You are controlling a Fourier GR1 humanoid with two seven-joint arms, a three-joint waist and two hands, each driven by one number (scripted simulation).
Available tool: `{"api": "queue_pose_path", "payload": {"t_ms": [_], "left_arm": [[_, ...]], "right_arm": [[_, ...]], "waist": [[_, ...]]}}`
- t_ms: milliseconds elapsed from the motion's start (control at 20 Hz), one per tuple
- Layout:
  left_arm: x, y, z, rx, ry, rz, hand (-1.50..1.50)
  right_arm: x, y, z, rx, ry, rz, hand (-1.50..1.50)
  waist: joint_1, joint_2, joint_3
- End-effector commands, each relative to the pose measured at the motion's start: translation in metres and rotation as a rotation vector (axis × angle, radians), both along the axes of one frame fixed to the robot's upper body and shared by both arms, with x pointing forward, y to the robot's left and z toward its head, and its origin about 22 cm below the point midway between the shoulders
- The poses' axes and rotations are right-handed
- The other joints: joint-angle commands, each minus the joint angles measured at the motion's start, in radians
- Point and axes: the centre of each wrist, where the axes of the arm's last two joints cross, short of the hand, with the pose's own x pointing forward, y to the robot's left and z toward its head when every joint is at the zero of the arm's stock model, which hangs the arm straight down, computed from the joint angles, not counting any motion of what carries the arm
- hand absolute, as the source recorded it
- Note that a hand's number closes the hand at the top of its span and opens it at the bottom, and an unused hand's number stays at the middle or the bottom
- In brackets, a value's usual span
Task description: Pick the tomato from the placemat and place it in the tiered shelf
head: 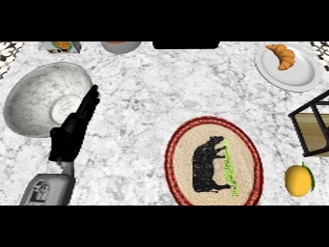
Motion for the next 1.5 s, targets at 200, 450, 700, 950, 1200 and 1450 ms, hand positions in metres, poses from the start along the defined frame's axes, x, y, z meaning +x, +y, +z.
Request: {"api": "queue_pose_path", "payload": {"t_ms": [200, 450, 700, 950, 1200, 1450], "left_arm": [[-0.005, 0.008, 0.003, 0.016, 0.001, -0.008, 0.0], [-0.011, -0.005, -0.016, 0.012, 0.004, 0.001, 0.0], [0.004, 0.001, 0.001, 0.023, -0.001, -0.004, 0.0], [0.002, -0.017, -0.001, -0.006, -0.001, -0.023, 0.0], [0.016, -0.025, 0.014, -0.017, -0.006, -0.027, 0.0], [-0.009, -0.007, 0.013, 0.004, 0.01, -0.018, 0.0]], "right_arm": [[0.017, -0.026, 0.062, -0.016, -0.104, -0.081, 1.5], [0.04, -0.05, 0.062, -0.031, -0.098, -0.097, 1.5], [0.065, -0.052, 0.071, -0.154, -0.095, -0.147, 1.5], [0.088, -0.063, 0.052, -0.192, -0.092, -0.149, 1.5], [0.116, -0.072, 0.029, -0.332, -0.142, -0.12, 1.5], [0.151, -0.078, -0.001, -0.276, -0.146, -0.176, 1.5]], "waist": [[0.008, 0.001, 0.002], [0.01, 0.002, 0.002], [0.015, 0.004, 0.002], [0.012, 0.003, 0.002], [0.016, 0.005, 0.003], [0.02, 0.003, 0.002]]}}
